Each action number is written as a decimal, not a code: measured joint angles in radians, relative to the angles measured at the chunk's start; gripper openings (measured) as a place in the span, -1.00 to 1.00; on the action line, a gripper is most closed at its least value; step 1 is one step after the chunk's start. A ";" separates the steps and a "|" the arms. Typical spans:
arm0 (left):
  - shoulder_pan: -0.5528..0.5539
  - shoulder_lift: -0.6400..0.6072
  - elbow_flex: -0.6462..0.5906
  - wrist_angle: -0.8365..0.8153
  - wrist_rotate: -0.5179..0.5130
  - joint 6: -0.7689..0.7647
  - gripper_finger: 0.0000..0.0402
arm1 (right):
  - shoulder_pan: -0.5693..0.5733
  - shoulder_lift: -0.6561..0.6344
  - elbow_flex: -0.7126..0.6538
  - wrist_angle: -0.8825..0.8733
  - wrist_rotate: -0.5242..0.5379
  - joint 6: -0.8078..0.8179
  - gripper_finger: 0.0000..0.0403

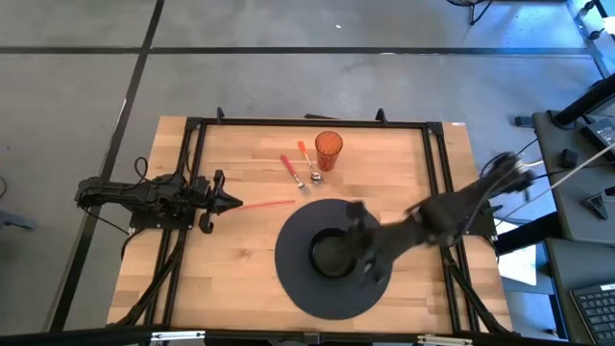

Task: Pick & Place Utensil
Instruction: Put the orange cup on the top right of the black placemat

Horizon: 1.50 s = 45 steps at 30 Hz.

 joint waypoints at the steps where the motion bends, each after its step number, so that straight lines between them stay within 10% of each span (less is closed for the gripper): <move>1: 0.000 0.000 0.000 0.000 0.001 0.005 -0.99 | -0.018 -0.055 -0.070 0.078 -0.028 -0.007 -0.80; 12: 0.000 0.000 0.000 0.000 -0.027 0.022 -0.99 | -0.163 -0.531 -0.739 0.603 -0.159 -0.044 -0.98; 19: 0.000 0.000 0.000 0.130 -0.266 0.046 -0.99 | -0.167 -0.698 -0.994 0.839 -0.122 -0.030 -0.97; 30: 0.079 0.011 0.072 0.419 -0.401 0.448 -0.99 | -0.172 -0.760 -1.047 0.858 -0.045 -0.105 -0.99; 39: 0.204 0.154 0.086 0.259 -0.441 0.364 -0.99 | -0.255 -0.760 -1.047 0.950 -0.045 -0.117 -0.99; 45: 0.271 0.293 0.087 0.243 -0.262 0.214 -0.99 | -0.327 -0.727 -1.066 0.943 -0.164 -0.080 -0.99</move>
